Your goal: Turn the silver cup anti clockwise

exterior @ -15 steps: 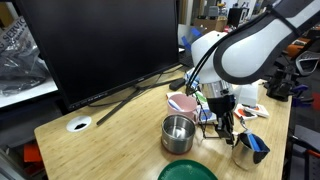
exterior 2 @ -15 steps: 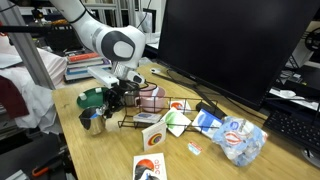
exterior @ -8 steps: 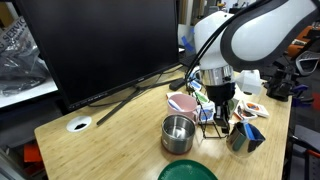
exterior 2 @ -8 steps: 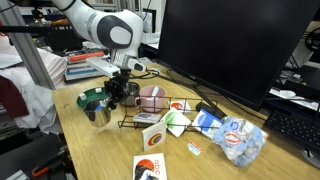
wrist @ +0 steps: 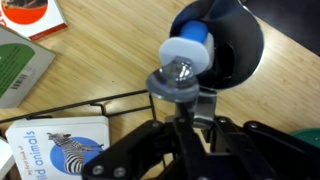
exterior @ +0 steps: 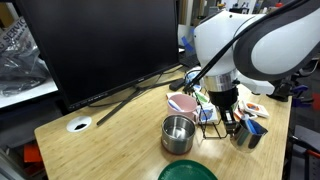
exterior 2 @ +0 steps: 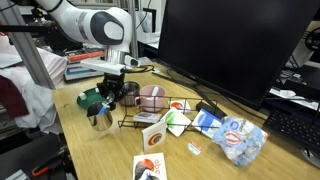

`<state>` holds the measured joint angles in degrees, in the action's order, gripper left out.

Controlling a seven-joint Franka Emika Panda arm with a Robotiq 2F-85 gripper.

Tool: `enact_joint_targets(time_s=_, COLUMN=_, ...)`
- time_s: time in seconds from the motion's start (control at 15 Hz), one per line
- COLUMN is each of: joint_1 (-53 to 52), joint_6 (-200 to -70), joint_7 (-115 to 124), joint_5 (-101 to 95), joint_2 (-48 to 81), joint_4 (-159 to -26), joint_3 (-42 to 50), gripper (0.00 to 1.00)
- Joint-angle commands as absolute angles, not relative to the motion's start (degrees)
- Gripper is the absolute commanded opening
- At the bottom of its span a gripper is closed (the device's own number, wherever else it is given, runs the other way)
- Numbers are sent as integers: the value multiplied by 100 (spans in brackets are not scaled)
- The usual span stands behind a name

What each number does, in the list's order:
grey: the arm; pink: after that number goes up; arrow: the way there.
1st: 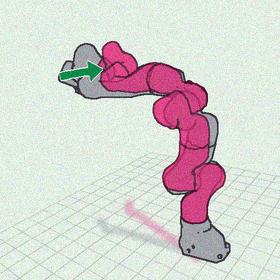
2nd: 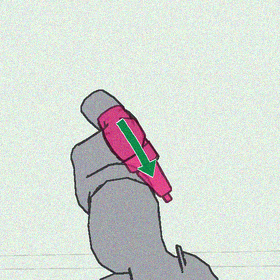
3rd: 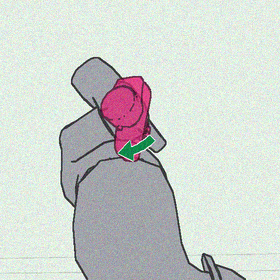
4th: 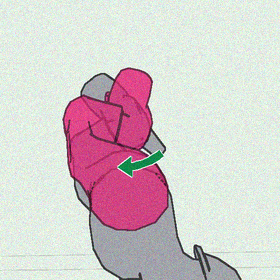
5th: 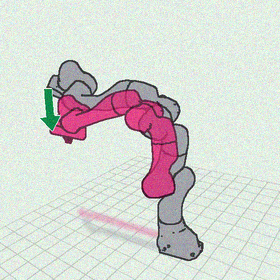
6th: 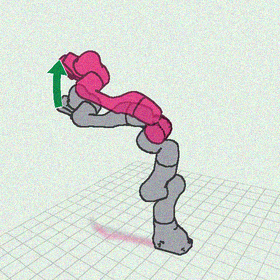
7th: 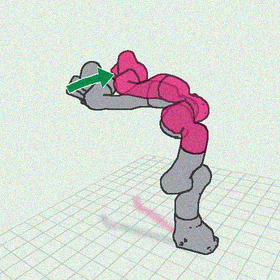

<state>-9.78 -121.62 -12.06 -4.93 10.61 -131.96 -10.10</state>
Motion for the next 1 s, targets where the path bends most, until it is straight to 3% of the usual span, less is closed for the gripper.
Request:
enact_joint_targets(time_s=0.0, joint_1=-1068, joint_6=-12026, joint_7=-1929, joint_5=-720, joint_2=801, joint_4=-13329, joint_3=-1207, gripper=4)
enact_joint_targets(time_s=0.07, joint_1=-1108, joint_6=-11963, joint_7=-2096, joint_5=-811, joint_2=793, joint_4=-13321, joint_3=-1259, gripper=4)
enact_joint_targets(time_s=0.13, joint_1=-1089, joint_6=-12100, joint_7=-1738, joint_5=-637, joint_2=1001, joint_4=-13213, joint_3=-1217, gripper=17)
enact_joint_targets(time_s=0.53, joint_1=-1122, joint_6=-12064, joint_7=-1989, joint_5=-728, joint_2=926, joint_4=-13262, joint_3=-1259, gripper=17)
enact_joint_targets(time_s=0.6, joint_1=-1122, joint_6=-12064, joint_7=-1989, joint_5=-729, joint_2=926, joint_4=-13262, joint_3=-1258, gripper=4)
enact_joint_targets(time_s=0.93, joint_1=-1392, joint_6=-12149, joint_7=-2153, joint_5=-1342, joint_2=1001, joint_4=-13328, joint_3=-1455, gripper=4)
